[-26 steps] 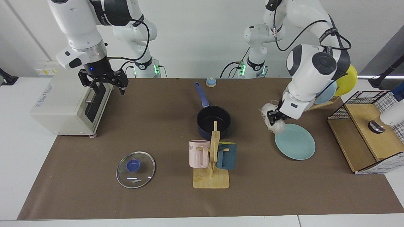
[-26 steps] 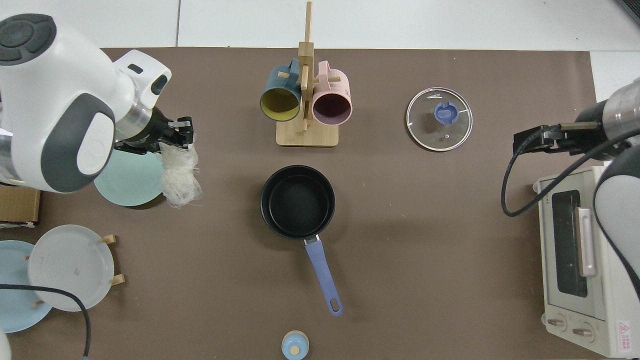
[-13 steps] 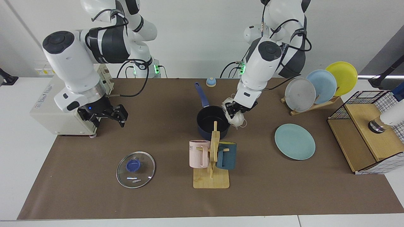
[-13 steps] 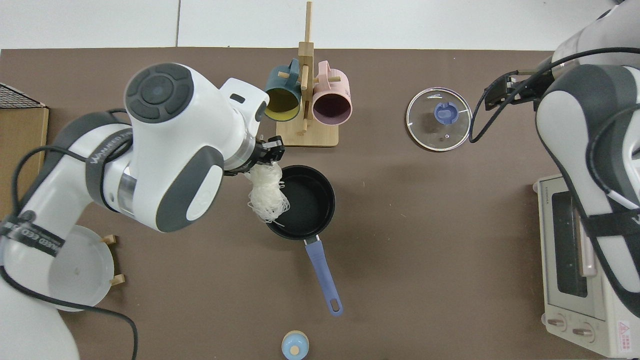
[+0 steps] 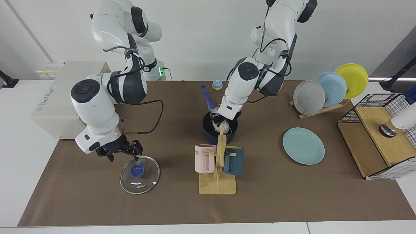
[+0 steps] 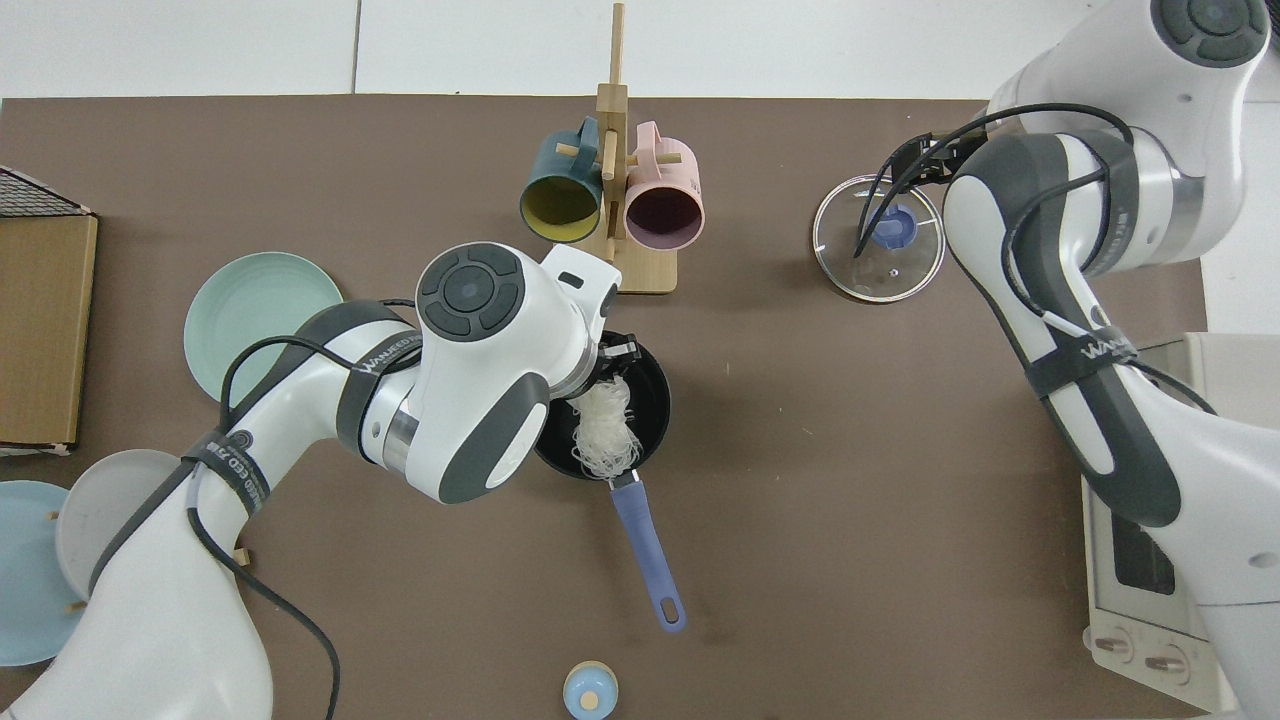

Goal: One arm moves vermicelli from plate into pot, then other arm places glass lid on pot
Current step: 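Release the vermicelli in the pot while the right gripper grasps the lid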

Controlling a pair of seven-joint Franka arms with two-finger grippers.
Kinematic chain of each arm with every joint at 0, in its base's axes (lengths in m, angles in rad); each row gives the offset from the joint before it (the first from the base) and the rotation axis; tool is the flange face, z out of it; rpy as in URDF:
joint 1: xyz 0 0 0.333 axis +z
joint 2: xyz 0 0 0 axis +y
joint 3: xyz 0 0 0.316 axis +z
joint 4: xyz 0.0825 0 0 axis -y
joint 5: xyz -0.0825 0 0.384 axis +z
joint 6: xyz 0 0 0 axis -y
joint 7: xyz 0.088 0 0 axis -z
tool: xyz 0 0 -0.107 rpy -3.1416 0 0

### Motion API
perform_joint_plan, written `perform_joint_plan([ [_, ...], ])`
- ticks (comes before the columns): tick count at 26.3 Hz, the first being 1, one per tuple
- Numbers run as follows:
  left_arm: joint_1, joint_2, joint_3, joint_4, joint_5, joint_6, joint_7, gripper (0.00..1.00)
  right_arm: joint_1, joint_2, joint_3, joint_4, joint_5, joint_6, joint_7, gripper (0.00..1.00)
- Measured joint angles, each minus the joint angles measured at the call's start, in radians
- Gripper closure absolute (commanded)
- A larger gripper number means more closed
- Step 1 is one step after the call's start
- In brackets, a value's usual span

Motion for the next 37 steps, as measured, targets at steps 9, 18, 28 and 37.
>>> perform_joint_plan([
  [9, 0.000, 0.009, 0.002, -0.054, 0.025, 0.042, 0.001, 0.00, 0.021, 0.083, 0.001, 0.002, -0.001, 0.087, 0.000, 0.03],
  [18, 0.030, -0.019, 0.029, 0.027, 0.070, -0.017, 0.009, 0.00, 0.039, 0.120, 0.002, -0.039, -0.087, 0.174, -0.008, 0.05],
  [28, 0.047, -0.087, 0.189, 0.276, 0.072, -0.404, 0.300, 0.00, 0.023, 0.119, 0.000, -0.108, -0.087, 0.231, -0.041, 0.15],
  [37, 0.047, -0.217, 0.374, 0.274, 0.003, -0.554, 0.598, 0.00, 0.022, 0.112, 0.001, -0.118, -0.085, 0.231, -0.041, 0.63],
])
